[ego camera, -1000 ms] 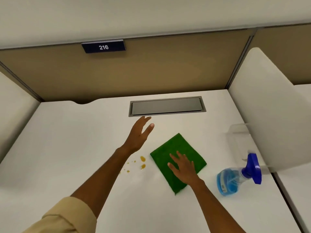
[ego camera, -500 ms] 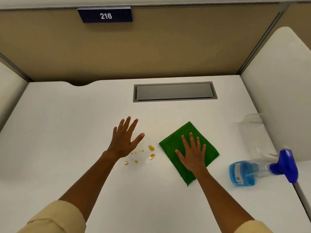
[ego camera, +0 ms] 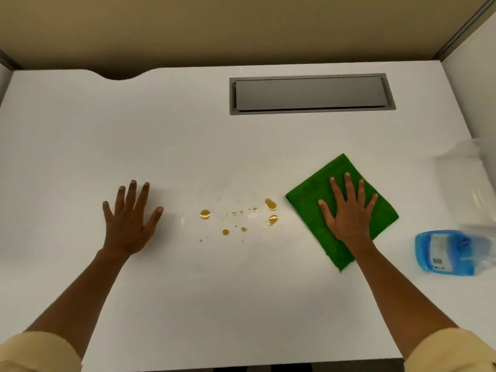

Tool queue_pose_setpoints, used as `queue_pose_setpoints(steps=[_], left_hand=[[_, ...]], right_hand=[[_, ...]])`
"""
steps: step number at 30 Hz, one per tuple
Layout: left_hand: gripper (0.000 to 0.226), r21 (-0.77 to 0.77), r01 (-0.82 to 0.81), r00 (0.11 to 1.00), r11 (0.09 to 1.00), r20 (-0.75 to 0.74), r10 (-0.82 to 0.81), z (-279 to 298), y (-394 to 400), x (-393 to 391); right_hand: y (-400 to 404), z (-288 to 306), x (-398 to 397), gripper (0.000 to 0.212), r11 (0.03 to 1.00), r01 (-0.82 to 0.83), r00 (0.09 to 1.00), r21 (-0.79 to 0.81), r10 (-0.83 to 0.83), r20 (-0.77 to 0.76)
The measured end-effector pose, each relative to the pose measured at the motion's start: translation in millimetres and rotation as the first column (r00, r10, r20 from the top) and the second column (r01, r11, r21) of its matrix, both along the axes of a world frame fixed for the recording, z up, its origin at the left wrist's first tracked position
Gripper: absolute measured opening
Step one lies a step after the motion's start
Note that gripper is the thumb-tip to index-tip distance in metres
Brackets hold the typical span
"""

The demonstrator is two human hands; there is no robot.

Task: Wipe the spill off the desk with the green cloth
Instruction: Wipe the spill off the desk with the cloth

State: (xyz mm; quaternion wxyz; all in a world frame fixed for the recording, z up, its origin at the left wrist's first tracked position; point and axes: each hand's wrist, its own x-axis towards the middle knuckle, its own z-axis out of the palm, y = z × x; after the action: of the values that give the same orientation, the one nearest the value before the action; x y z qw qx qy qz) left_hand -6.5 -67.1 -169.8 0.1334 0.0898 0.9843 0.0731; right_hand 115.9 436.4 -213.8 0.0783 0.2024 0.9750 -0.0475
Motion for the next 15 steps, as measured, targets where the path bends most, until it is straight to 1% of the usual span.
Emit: queue_pose_setpoints(steps=[4, 7, 11, 13, 15], left_hand=[[0.083, -0.063, -0.059, 0.998, 0.996, -0.002, 0.059, -17, -46, 14], [0.078, -0.049, -0.043, 0.999, 0.998, -0.029, 0.041, -35, -61, 14], [0.076, -0.006, -0.036, 0.997, 0.999, -0.070, 0.035, -42, -68, 8], [0.075, -0.002, -0.039, 0.995, 0.999, -0.096, 0.038, -46, -72, 8], [0.074, 0.017, -0.040, 0.993, 0.999, -0.112, 0.042, -49, -74, 8]], right_hand=[[3, 2, 0, 0.072, 1.000, 0.027, 1.000, 0.005, -0.027, -0.014], [-10, -3, -4, 0.070, 0.997, 0.076, 0.997, 0.016, -0.075, -0.024], [-37, -2, -21, 0.072, 0.985, 0.171, 0.984, -0.014, -0.172, -0.035], [-58, -2, -36, 0.074, 0.976, 0.213, 0.976, -0.031, -0.214, -0.041], [-87, 0, -57, 0.076, 0.974, 0.221, 0.974, -0.053, -0.224, -0.043]])
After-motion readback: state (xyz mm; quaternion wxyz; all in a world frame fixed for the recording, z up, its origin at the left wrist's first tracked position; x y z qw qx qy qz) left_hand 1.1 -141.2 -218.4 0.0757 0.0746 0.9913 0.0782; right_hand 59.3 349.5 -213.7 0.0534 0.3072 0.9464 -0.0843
